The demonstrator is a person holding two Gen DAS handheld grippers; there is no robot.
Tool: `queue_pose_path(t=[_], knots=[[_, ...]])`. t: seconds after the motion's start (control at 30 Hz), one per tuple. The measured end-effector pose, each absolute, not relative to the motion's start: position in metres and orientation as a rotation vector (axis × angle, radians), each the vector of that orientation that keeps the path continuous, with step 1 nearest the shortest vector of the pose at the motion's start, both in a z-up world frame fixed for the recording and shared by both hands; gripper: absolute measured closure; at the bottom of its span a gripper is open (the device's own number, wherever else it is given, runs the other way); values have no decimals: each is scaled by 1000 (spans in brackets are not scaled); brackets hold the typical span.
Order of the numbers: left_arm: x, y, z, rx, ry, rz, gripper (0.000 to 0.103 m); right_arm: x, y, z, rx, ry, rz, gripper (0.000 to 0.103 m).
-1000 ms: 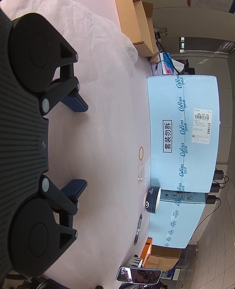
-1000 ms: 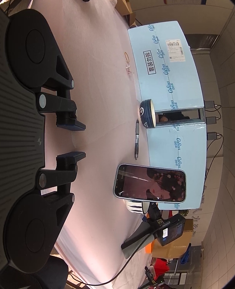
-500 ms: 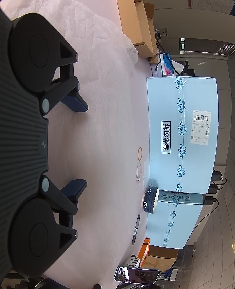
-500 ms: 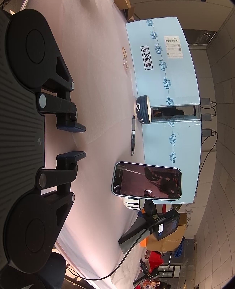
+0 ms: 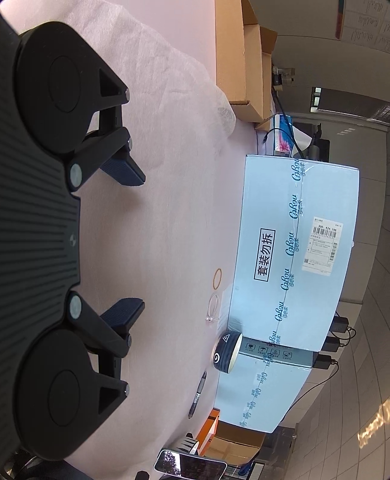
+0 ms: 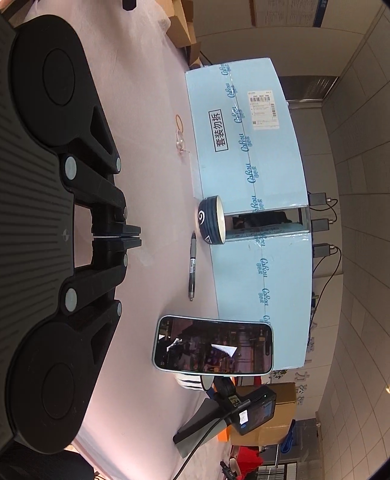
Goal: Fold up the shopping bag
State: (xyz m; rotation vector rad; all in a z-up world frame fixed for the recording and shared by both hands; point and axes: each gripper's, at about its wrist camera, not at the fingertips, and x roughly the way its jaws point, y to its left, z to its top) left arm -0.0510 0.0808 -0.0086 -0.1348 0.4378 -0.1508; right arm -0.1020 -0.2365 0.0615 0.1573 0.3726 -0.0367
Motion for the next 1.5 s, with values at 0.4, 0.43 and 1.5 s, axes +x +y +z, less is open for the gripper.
queue_pose_path(t=[0.4,0.43,1.5], knots=[[-75,112,-9,-195,435,-111,23,-40,-100,74,208,336,533,101],[-78,115,-8,-198,430,-110,23,-38,-89,76,202,332,566,101],[-175,248,-30,-428,262,-46,23,-48,98,81,81,469,1046,101]])
